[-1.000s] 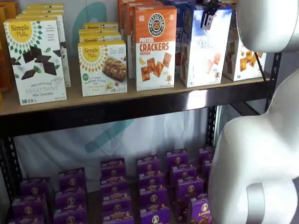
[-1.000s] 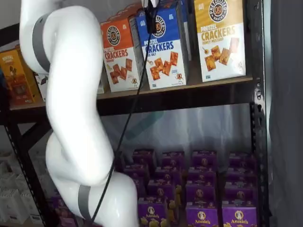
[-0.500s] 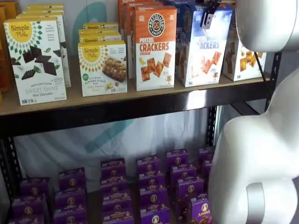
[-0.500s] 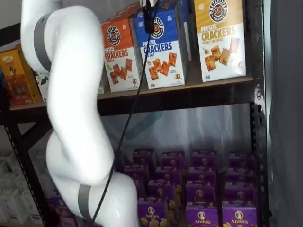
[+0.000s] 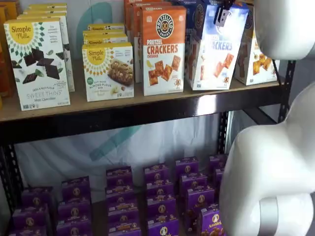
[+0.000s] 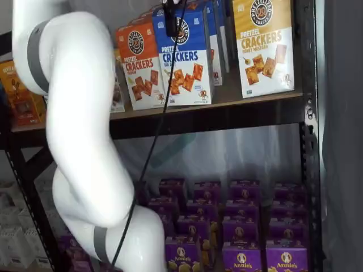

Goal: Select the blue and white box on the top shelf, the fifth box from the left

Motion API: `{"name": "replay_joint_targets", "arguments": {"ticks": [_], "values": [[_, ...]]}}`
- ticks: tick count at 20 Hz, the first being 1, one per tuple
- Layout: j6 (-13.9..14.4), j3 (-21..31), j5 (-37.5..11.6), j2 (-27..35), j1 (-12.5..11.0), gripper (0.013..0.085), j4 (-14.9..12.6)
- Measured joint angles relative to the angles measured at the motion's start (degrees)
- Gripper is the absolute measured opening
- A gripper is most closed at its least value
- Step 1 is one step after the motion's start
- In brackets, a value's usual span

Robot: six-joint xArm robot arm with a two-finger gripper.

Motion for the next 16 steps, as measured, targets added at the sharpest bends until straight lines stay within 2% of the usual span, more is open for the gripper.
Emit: {"name": "replay_joint_targets", "arguments": {"ticks": [4, 5, 12, 16], "values": [[-0.4, 0.7, 2.1, -1.7, -0.6, 0.0610, 0.0], [-0.5, 1.2, 2.5, -2.4, -0.7, 0.0570, -0.1], [-1.0, 1.9, 6.4, -4.2, -1.6, 0.0570, -0.1], [-1.5, 4.3, 7.2, -6.8, -2.0, 0.0570, -0.4]]}}
